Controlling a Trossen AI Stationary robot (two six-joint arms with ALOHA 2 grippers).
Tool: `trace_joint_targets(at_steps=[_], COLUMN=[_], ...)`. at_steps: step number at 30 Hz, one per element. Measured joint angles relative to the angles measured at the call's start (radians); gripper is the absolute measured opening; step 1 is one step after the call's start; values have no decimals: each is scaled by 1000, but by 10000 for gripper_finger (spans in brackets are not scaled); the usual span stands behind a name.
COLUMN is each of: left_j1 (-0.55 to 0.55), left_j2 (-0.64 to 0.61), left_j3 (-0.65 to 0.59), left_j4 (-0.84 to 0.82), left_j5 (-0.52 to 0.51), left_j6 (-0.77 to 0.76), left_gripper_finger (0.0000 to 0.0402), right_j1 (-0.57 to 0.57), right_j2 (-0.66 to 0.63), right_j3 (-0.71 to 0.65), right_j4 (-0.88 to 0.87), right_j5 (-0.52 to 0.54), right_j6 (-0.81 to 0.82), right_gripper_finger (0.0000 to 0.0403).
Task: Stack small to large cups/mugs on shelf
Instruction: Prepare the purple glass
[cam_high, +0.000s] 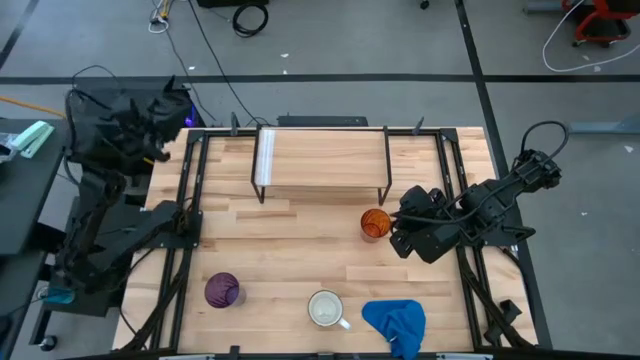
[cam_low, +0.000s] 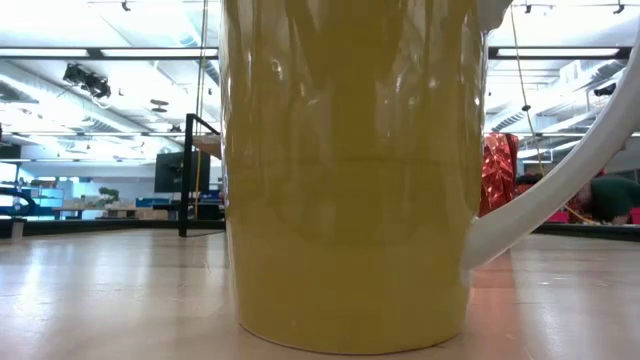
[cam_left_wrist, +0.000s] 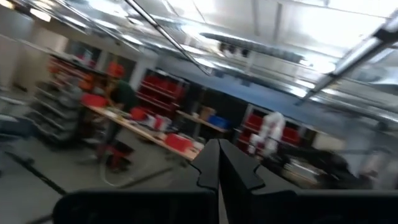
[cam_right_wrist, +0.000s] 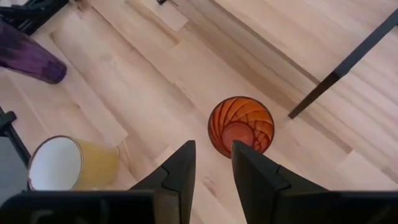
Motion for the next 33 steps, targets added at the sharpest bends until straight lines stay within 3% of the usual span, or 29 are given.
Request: trace_joint_targets(at_steps=[10, 19, 33], left_j1=[-228, -258, -311], left_j2=[-218, -411, -344], left_j3=[-173, -302, -495], left_j4=[-30, -68, 171], left_j5=[-4, -65, -101], left_j6=[-105, -162, -214], left_gripper_finger=[9, 18, 21], right_j1=[0, 0, 2], right_j2=[0, 0, 0], right_j3=[0, 0, 0], right_j4=[0, 3, 45], right_j5=[-1, 0, 0], right_j6=[58, 87, 83], right_gripper_finger=[110, 110, 110])
